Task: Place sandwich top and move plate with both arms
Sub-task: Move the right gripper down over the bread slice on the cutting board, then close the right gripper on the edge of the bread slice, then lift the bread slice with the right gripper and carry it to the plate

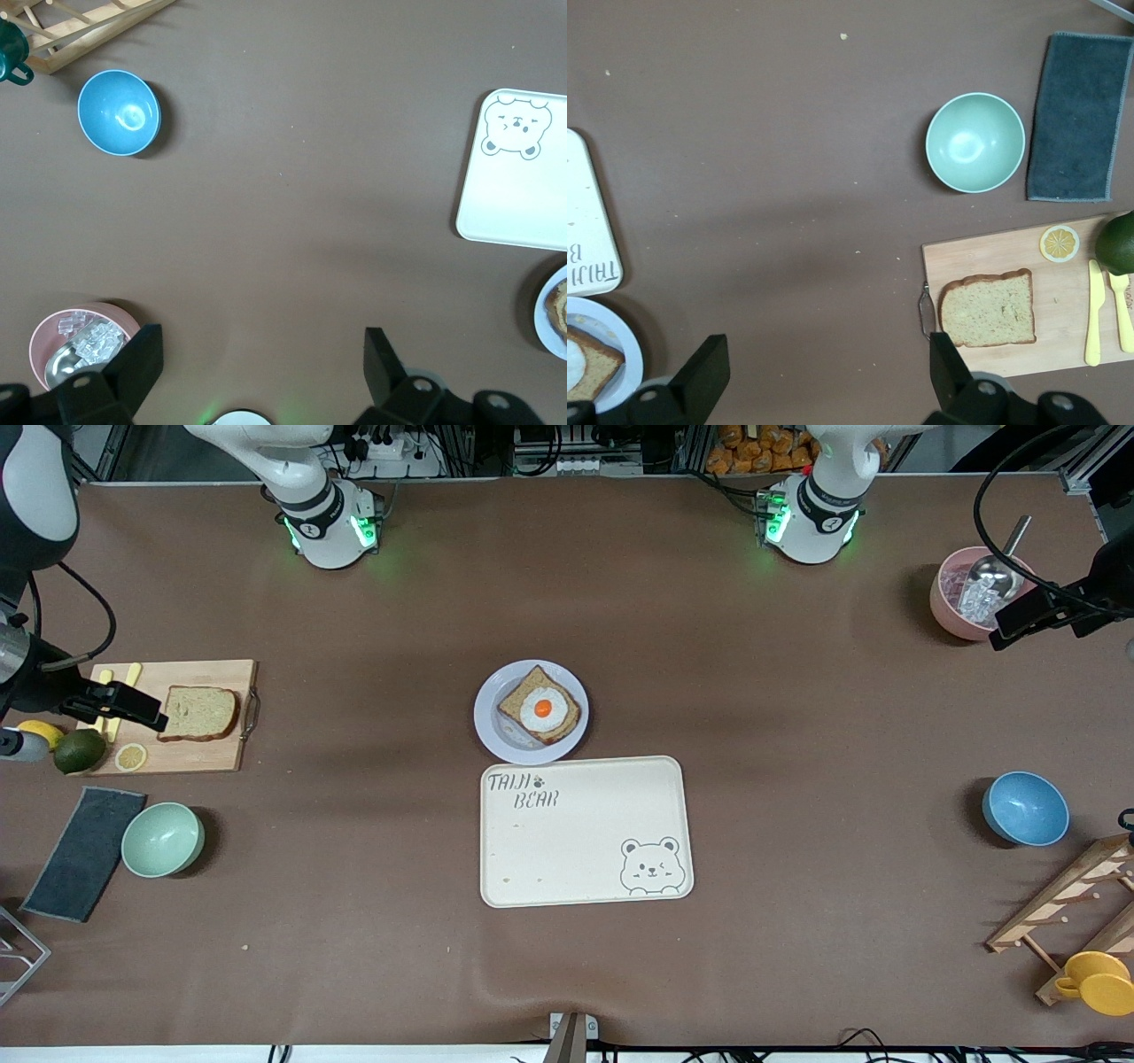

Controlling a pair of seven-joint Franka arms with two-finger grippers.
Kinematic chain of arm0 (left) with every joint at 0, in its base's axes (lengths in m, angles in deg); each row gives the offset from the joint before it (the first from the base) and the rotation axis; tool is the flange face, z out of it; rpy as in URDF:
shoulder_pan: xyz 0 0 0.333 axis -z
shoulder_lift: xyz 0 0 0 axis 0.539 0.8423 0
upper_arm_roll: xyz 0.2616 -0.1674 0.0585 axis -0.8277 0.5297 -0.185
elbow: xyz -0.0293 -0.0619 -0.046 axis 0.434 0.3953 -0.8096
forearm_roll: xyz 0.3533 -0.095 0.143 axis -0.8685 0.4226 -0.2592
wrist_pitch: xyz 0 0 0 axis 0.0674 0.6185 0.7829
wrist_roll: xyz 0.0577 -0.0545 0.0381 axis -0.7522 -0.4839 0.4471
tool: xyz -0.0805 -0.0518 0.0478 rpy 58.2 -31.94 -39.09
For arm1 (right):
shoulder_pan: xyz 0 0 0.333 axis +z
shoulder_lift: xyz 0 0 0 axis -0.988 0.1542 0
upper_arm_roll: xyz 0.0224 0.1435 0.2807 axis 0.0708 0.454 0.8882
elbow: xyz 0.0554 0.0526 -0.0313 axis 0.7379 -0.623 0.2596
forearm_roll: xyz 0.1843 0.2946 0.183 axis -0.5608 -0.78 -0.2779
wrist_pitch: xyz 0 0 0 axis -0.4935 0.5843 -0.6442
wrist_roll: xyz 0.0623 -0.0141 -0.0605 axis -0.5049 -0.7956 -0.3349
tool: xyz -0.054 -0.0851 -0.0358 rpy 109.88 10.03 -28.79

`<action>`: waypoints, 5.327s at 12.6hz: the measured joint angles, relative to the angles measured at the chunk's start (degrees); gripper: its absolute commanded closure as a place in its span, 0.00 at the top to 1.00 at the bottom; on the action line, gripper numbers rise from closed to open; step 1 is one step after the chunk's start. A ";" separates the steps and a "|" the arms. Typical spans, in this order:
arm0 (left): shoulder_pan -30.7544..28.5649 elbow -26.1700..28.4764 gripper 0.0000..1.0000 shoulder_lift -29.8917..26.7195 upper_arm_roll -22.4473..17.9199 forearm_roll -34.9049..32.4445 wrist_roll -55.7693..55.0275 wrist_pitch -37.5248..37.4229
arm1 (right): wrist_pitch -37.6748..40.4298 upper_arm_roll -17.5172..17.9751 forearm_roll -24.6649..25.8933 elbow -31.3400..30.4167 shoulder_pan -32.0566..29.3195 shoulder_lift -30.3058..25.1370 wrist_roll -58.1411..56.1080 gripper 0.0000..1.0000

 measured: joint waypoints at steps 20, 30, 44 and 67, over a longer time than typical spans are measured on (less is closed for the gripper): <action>0.23 0.65 1.00 0.28 1.14 0.03 0.00 -0.06 | -17.24 -0.46 -4.10 -11.01 -21.89 14.70 -25.78 1.00; 0.34 0.70 1.00 0.61 1.23 0.03 0.00 -0.06 | -22.97 -0.46 -9.05 -17.51 -30.10 21.47 -36.86 0.73; 0.22 0.17 1.00 0.59 1.29 0.03 0.00 -0.79 | -27.10 -0.45 -12.40 -21.87 -31.39 22.02 -44.25 0.10; 0.14 1.45 1.00 1.72 1.83 0.03 -0.08 0.24 | 5.14 2.75 -20.82 -0.09 -11.75 22.31 -27.33 0.00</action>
